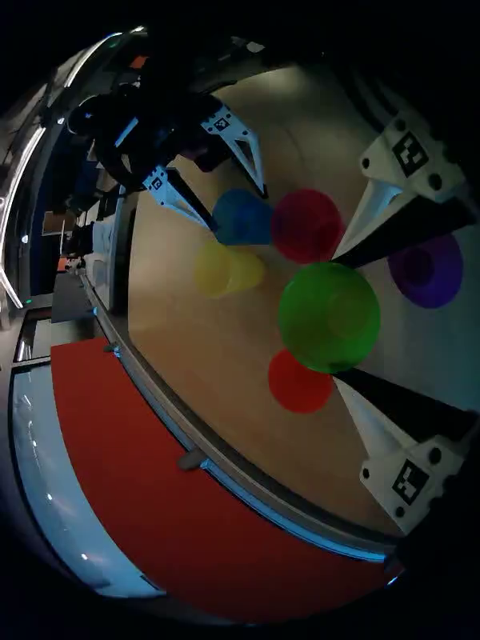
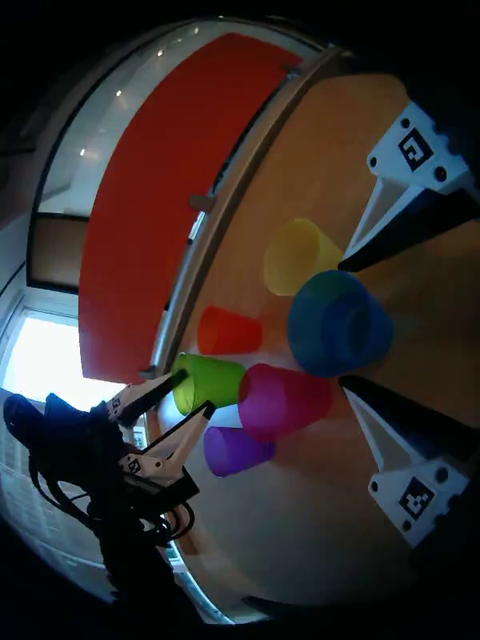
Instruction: Pour water
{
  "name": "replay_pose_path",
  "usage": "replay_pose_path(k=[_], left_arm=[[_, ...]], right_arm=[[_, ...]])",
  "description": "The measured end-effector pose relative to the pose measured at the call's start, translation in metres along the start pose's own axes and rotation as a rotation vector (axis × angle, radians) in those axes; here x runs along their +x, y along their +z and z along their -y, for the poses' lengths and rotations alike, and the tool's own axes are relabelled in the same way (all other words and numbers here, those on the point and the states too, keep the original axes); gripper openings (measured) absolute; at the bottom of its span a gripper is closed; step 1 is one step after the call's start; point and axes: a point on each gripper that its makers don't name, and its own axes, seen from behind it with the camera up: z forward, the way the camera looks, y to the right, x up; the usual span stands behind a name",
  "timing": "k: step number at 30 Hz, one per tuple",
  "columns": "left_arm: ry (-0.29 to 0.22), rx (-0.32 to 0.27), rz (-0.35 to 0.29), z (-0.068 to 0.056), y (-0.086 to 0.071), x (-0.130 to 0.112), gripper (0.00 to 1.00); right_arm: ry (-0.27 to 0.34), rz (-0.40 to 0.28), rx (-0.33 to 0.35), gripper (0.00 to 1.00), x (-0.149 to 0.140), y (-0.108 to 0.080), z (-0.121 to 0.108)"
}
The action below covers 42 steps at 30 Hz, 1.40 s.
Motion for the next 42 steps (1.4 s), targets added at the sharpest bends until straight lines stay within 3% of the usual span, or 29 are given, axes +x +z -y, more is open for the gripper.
replay_pose_path(k=[15,30,42], left_arm=[[-0.001,0.023,-0.033,0.002,-0.020,0.004,0.87],[-0.019,0.041,-0.065,0.002,-0.036,-0.002,0.86],[-0.047,0.072,-0.136,-0.001,-0.059,0.003,0.87]], right_arm=[[0.014,0.001,0.006,1.00,0.004,0.009,0.002],[0.055,0.002,0.009,0.92,0.005,0.009,0.003],[0.080,-0.051,-0.020,0.91,0.017,0.001,0.001]])
